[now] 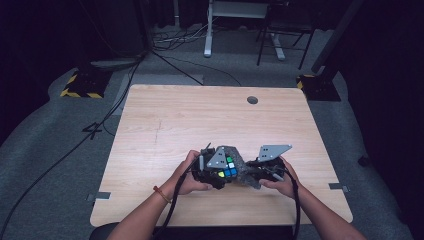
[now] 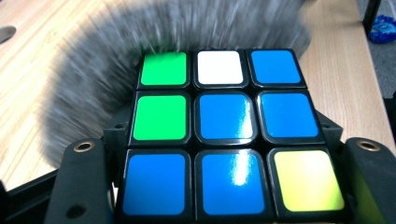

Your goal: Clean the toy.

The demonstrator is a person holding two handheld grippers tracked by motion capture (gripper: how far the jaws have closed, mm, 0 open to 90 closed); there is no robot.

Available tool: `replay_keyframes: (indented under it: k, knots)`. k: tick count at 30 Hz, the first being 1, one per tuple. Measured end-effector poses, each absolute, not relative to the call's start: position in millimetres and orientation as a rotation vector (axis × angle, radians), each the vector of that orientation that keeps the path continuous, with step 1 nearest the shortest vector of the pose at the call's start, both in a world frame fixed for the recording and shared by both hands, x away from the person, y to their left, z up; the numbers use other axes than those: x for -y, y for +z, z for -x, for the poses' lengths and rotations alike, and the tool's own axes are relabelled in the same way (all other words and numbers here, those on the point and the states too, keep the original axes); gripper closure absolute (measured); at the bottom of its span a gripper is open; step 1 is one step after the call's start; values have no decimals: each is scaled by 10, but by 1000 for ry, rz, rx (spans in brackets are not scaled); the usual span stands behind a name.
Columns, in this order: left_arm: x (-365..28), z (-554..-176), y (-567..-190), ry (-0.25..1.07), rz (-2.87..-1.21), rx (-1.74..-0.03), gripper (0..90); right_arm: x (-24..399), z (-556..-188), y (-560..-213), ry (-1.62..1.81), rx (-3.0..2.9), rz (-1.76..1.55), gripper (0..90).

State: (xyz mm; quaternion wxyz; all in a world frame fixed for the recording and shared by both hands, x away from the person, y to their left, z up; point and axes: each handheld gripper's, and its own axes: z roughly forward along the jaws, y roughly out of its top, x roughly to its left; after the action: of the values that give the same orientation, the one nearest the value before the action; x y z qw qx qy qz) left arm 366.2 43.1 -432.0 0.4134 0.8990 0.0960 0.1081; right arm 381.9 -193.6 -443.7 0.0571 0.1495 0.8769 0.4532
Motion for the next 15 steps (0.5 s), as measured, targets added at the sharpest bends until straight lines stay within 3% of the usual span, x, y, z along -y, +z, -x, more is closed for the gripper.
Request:
replay_keyframes:
  k: [7, 15]
  knots:
    - [-494, -3676, -4313, 288, -2251, -225, 334, 1876, -3819, -4524, 1302, -2713, -441, 795]
    - [-424, -3675, -4381, 280, -2284, -221, 333, 1998, -3773, -4338, 1514, -2587, -412, 794]
